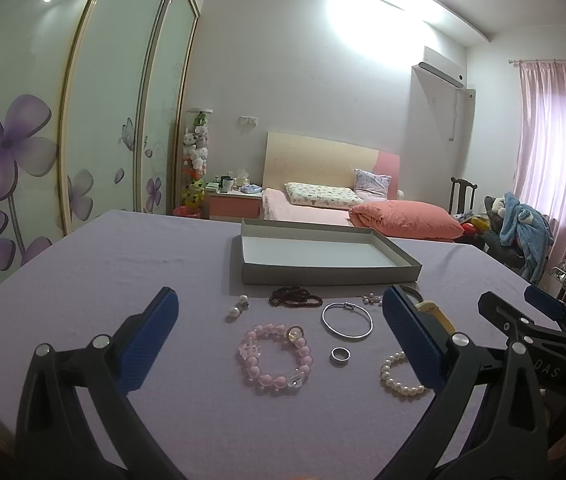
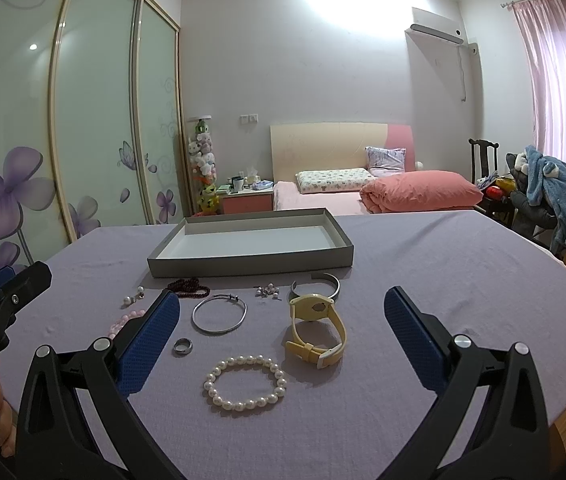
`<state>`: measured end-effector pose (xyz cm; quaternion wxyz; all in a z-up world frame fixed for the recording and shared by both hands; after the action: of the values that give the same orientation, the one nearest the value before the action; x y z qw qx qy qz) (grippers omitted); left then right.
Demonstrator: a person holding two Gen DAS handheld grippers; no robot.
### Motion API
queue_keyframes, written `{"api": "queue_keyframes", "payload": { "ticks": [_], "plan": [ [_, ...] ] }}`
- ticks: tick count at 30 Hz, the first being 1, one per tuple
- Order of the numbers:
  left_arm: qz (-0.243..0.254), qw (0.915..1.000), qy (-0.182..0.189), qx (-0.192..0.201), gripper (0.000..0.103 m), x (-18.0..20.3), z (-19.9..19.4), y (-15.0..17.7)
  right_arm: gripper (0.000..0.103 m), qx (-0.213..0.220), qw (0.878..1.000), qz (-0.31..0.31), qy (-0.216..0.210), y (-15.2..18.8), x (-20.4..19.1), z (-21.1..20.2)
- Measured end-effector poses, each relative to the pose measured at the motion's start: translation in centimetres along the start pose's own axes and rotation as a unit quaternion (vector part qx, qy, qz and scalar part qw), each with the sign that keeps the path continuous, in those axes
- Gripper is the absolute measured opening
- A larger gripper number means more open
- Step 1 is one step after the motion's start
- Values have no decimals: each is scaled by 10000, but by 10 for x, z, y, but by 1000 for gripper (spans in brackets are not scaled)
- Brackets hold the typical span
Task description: Organize jewelry
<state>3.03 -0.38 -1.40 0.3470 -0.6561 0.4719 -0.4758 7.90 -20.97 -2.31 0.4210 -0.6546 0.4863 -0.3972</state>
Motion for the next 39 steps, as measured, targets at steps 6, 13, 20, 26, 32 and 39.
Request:
{"api": "queue_keyframes", "payload": {
  "ticks": [6, 13, 20, 26, 32, 39],
  "plan": [
    [-9, 10000, 1, -12, 99, -3, 1, 2, 101, 1, 10000, 21, 6, 0, 1, 2],
    [-8, 10000, 0, -16, 99, -3, 1, 1, 101, -13, 10000, 23, -6, 1, 1, 3],
    [-17, 10000, -2, -15, 99, -3, 1, 2, 101, -21, 10000, 27, -7, 1, 1, 2],
    [-12, 10000, -2, -19, 99, -3, 1, 1, 101, -26, 10000, 30, -10, 1, 0, 2],
    [-17, 10000, -6, -20, 99, -3, 1, 1, 101, -32, 10000, 31, -10, 2, 0, 2],
    [-19, 10000, -4, -24, 99, -4, 2, 1, 101, -40, 10000, 34, -13, 2, 0, 3]
  ]
}}
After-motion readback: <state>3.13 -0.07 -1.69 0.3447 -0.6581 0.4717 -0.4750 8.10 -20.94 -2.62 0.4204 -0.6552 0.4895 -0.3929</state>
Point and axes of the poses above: each gripper's, at about its wrist camera, not at the fingertips, and z roughly the way its jaws point, x to its right, y to its underside, the point moved 3 cm from there along z, roughly the way its jaws point, and after that the axes turned 11 degrees about -z, right-handed, at the moved point
